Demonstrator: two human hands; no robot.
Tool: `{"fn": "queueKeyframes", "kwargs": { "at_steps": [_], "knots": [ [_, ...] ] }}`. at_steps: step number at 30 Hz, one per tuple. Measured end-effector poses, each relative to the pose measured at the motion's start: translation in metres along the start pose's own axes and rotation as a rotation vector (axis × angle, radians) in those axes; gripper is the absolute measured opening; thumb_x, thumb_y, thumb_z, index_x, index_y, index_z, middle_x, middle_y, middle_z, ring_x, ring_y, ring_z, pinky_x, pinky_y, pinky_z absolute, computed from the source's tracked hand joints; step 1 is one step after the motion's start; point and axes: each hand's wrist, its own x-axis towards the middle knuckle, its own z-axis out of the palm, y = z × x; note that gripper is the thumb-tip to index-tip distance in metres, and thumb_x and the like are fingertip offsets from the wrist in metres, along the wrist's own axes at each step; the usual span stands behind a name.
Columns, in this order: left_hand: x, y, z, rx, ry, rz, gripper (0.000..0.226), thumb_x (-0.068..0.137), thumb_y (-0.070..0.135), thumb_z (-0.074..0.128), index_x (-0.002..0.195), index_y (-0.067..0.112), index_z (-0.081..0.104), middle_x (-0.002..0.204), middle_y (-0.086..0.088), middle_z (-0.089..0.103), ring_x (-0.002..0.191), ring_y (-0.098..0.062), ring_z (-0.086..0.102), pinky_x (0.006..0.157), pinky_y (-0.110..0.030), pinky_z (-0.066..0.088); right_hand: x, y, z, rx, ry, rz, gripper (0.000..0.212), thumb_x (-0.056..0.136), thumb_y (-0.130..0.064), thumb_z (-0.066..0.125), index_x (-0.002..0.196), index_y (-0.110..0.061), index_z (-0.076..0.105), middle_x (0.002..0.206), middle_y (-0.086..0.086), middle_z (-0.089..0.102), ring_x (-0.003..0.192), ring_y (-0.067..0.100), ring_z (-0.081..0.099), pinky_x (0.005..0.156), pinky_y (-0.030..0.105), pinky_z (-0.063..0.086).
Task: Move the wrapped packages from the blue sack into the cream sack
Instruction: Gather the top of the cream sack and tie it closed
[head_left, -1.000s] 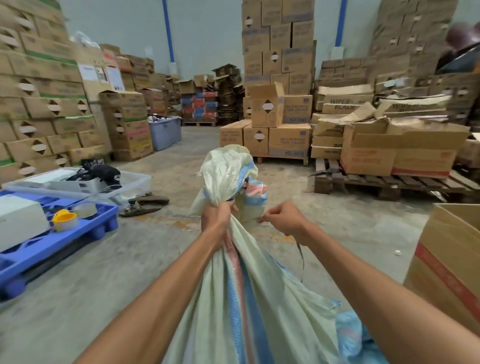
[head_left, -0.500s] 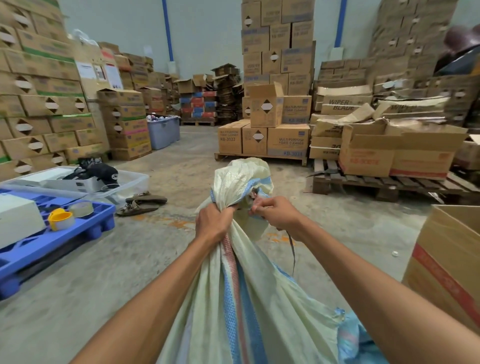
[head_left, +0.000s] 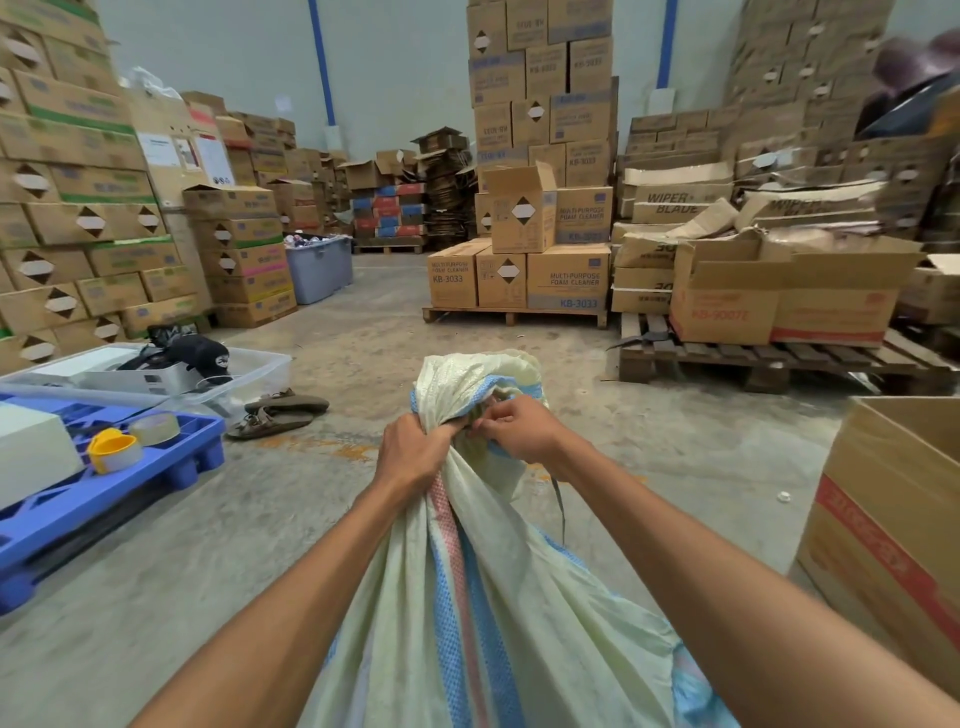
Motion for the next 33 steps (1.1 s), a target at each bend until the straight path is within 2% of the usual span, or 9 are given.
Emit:
{"fn": "queueKeyframes", "kwargs": {
  "at_steps": [5,13,20,23,25,26,28,30,33],
  "knots": [
    [0.006,-0.011,-0.004,0.330,0.031,0.147,0.047,0.080,0.063,0.062,0.093,0.019,0.057,0.102,0.000,0.046,0.104,-0.019,0.038,0.088,-0.031,0.033,-0.006,-0.005,0.000,-0.092,0.014,-0.005,0.025,0.097,-0.027,0.063,0.095,-0.007,0.078,0.070,-0.002,0.057,0.072,0.013,0.051,0.063,0.027,0.041],
    [0.010,-0.007,-0.023,0.953,-0.005,0.240,0.082,0.070,0.091,0.001,0.055,0.024,0.046,0.053,0.004,0.041,0.054,-0.018,0.040,0.059,-0.030,0.035,-0.019,0.002,-0.014,-0.127,-0.045,0.057,0.024,0.096,-0.017,0.058,0.091,-0.003,0.078,0.072,0.004,0.056,0.051,0.011,0.036,0.043,0.022,0.032],
    [0.019,-0.012,-0.036,1.203,-0.066,0.331,0.082,0.065,0.094,-0.003,0.050,0.025,0.038,0.047,0.007,0.037,0.044,-0.012,0.034,0.048,-0.025,0.027,-0.047,0.000,0.000,0.147,-0.204,0.082,0.022,0.099,-0.015,0.057,0.098,-0.003,0.075,0.071,-0.002,0.062,0.051,0.008,0.040,0.045,0.021,0.029],
    [0.027,-0.014,-0.044,1.053,-0.199,0.171,0.103,0.066,0.097,0.002,0.078,0.020,0.069,0.080,-0.005,0.068,0.074,-0.020,0.062,0.070,-0.029,0.048,-0.060,-0.003,0.028,0.285,-0.214,0.121,0.022,0.100,-0.016,0.054,0.100,-0.005,0.074,0.081,-0.002,0.073,0.048,0.006,0.039,0.044,0.019,0.027],
    [0.033,-0.013,-0.055,0.672,-0.346,-0.038,0.111,0.068,0.098,0.008,0.103,0.016,0.075,0.112,-0.014,0.070,0.101,-0.026,0.065,0.090,-0.036,0.049,-0.065,-0.007,0.053,0.415,-0.225,0.142,0.021,0.102,-0.018,0.053,0.097,-0.011,0.072,0.091,0.001,0.077,0.044,0.005,0.037,0.042,0.018,0.025],
    [0.034,-0.010,-0.061,0.465,-0.412,-0.129,0.104,0.071,0.097,0.011,0.084,0.016,0.075,0.096,-0.013,0.071,0.085,-0.023,0.065,0.078,-0.032,0.050,-0.067,-0.009,0.064,0.488,-0.231,0.160,0.021,0.102,-0.019,0.052,0.098,-0.011,0.071,0.094,0.001,0.078,0.043,0.005,0.036,0.041,0.018,0.025],
    [0.034,-0.009,-0.073,0.269,-0.507,-0.250,0.082,0.077,0.091,0.007,0.050,0.022,0.042,0.053,0.000,0.043,0.045,-0.012,0.033,0.046,-0.025,0.025,-0.067,-0.016,0.083,0.623,-0.211,0.200,0.020,0.103,-0.019,0.053,0.102,-0.009,0.070,0.095,0.001,0.079,0.042,0.005,0.035,0.041,0.016,0.026],
    [0.036,-0.016,-0.081,0.183,-0.599,-0.351,0.068,0.083,0.081,0.005,0.058,0.024,0.031,0.050,0.006,0.025,0.045,-0.012,0.014,0.047,-0.028,0.011,-0.063,-0.022,0.095,0.733,-0.142,0.236,0.018,0.102,-0.017,0.055,0.100,-0.007,0.070,0.094,0.003,0.079,0.042,0.006,0.037,0.040,0.014,0.030],
    [0.036,-0.032,-0.093,0.136,-0.629,-0.324,0.047,0.092,0.051,0.019,0.065,0.020,0.041,0.053,0.006,0.029,0.047,-0.012,0.017,0.048,-0.027,0.014,-0.053,-0.025,0.104,0.834,-0.054,0.268,0.016,0.100,-0.012,0.058,0.097,-0.004,0.070,0.095,0.008,0.078,0.038,0.006,0.041,0.037,0.013,0.031]
  ]
}}
